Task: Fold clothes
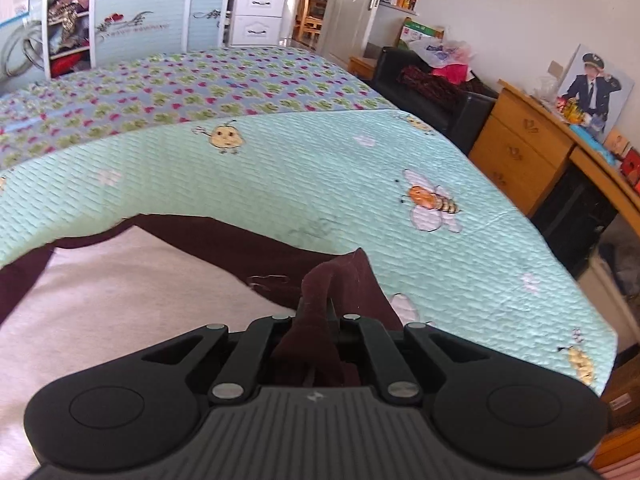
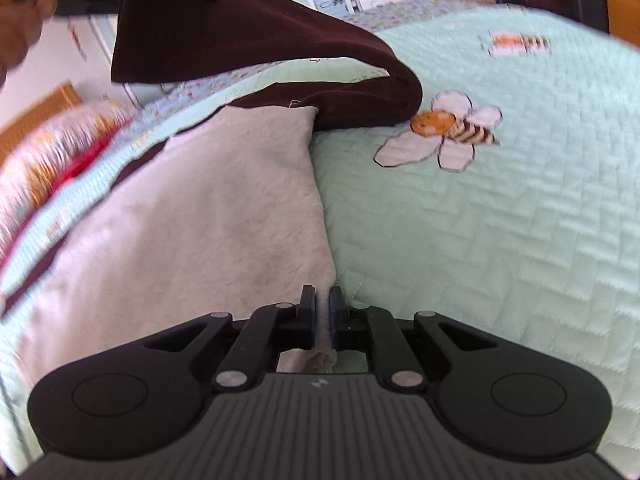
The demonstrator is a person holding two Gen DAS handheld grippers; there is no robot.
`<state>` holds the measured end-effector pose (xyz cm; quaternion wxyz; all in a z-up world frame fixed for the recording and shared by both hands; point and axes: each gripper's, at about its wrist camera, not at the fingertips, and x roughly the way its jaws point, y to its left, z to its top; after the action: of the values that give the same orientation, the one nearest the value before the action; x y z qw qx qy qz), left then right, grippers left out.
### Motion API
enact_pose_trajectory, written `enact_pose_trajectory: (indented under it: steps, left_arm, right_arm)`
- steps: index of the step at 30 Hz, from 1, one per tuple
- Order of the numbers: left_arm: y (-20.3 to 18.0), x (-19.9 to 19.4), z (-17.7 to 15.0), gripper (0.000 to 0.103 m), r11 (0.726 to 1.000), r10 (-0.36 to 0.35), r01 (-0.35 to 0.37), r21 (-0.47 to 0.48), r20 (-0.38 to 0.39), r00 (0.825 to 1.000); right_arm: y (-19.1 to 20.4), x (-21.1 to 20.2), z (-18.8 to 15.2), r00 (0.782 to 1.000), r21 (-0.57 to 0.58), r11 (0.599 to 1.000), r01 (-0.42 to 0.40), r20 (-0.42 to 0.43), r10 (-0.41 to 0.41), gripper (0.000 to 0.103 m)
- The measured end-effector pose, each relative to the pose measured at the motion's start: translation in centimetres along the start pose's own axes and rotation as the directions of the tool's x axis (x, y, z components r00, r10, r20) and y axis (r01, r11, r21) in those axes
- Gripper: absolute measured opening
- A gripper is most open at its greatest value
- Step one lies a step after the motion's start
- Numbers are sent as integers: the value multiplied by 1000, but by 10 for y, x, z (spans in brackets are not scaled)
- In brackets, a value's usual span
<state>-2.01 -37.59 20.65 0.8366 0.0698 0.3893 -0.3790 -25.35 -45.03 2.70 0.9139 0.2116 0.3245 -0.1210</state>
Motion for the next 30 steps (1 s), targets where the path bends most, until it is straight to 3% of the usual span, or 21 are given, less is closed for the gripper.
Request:
enact_pose_trajectory:
  steps: [5,12,15,20,23,27,30]
  left_arm:
    - [2,-1,-7,3,998,51,-51,34,0,999]
    - [7,0,-13,3,996,68,-69,52,22,997]
    - [11,2,-12,3,996,73,-74,48,18,997]
    - [14,1,-11,3,996,78,-79,46,20,997]
    - [20,-8,-11,3,997,68,-69,25,36,997]
    - [43,-33,-7,3,998,44,-41,-40,90,995]
    - [71,-51,-5,3,995,55,-43,-94,121,991]
  right_arm:
    - [4,4,3,999,-38,999,22,-27,-24,11]
    - [39,7,-4,991,-335,934,122,-12,-133,11]
    - [33,6,0,993,-298,949,100,-22,-112,11]
    - [5,5,10,998,-71,997,8,-55,-12,11]
    - [11,5,7,998,-107,994,27,-49,-32,11]
    - [50,4,-2,989,-335,932,142,11,-146,11]
    - [70,5,-7,981,-447,874,190,53,-186,11]
